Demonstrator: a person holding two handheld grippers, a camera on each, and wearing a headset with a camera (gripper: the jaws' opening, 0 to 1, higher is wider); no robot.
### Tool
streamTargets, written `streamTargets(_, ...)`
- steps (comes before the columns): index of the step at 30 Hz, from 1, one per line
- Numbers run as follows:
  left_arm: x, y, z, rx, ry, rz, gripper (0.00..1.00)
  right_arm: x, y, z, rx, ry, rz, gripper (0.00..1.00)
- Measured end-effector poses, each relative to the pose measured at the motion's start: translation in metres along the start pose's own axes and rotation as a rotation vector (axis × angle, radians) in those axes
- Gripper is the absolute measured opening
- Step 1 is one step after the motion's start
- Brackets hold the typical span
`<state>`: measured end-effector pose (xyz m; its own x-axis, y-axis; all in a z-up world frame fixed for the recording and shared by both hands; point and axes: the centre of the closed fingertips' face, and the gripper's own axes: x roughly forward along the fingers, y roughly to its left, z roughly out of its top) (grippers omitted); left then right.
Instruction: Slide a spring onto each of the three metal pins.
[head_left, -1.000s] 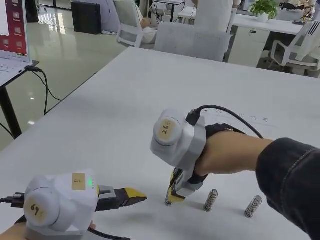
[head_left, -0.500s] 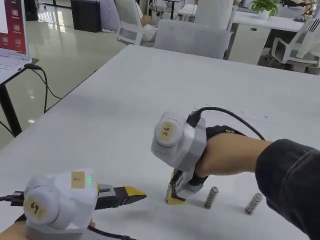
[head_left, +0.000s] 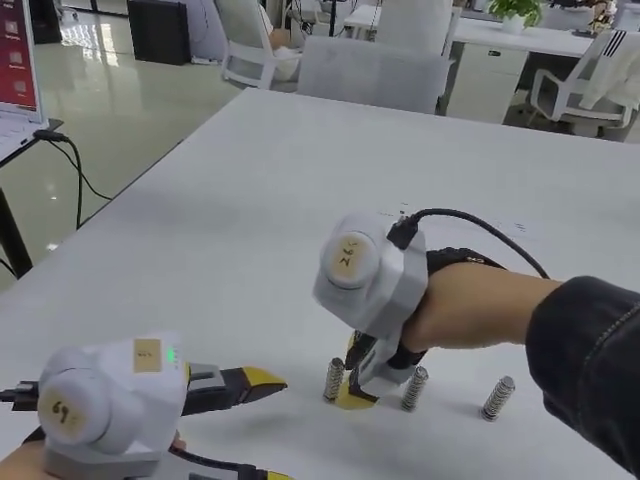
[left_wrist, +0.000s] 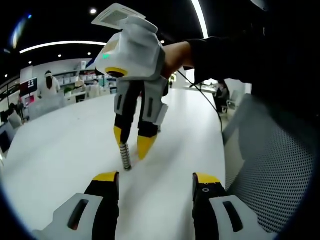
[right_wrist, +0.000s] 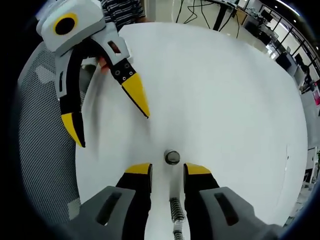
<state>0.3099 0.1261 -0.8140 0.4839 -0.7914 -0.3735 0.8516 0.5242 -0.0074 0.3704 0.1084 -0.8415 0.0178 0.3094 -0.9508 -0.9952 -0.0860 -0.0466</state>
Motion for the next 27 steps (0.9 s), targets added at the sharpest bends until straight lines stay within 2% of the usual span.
streamTargets(11,0.0,0.002,0.004,-0.002,-0.011,0.007,0.55,-0.015,0.011,-0.004,0.045,-0.062,-0.015,0.24)
streamTargets(27,-0.001,0.001,0.007,-0.015,-0.018,0.014,0.57,-0.03,0.04,-0.016,0.113,-0.15,-0.021,0.24)
